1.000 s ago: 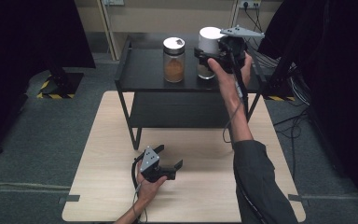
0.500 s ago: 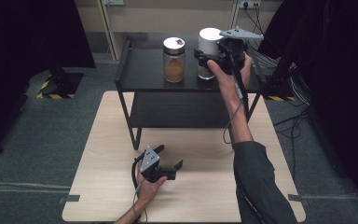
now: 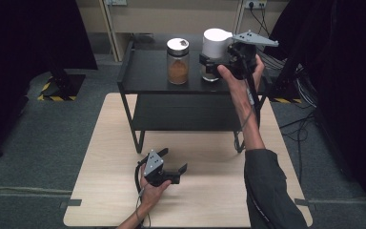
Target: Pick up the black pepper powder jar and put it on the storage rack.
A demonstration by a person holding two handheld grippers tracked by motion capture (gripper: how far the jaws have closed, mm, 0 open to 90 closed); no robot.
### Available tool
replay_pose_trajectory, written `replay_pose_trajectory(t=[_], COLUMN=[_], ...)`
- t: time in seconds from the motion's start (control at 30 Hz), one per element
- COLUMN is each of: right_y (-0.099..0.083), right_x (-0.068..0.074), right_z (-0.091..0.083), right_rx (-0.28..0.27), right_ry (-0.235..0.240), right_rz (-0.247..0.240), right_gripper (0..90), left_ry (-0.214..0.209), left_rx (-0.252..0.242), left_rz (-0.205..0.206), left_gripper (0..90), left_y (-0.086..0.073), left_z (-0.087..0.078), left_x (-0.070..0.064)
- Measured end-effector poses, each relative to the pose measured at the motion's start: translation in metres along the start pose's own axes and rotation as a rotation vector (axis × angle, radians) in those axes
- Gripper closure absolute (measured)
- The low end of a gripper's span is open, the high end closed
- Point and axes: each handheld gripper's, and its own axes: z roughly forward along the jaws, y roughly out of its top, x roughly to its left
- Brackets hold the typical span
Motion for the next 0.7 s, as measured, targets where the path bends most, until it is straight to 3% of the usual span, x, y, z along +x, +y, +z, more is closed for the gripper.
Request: replay_pose_trajectory(t=[0.6, 0.7], right_y=[-0.016, -0.022], right_x=[-0.003, -0.004], right_z=[-0.028, -0.035], right_rx=[-0.057, -0.072], right_ry=[0.056, 0.071], right_rz=[-0.011, 0.007], right_gripper=[0.4, 0.4], left_ry=[0.001, 0.001], left_rx=[0.003, 0.003], left_rz=[0.004, 0.004], left_gripper=[1.8, 1.7], left_y=[0.0, 0.0], left_z=[0.0, 0.0], left_x=[0.0, 0.0])
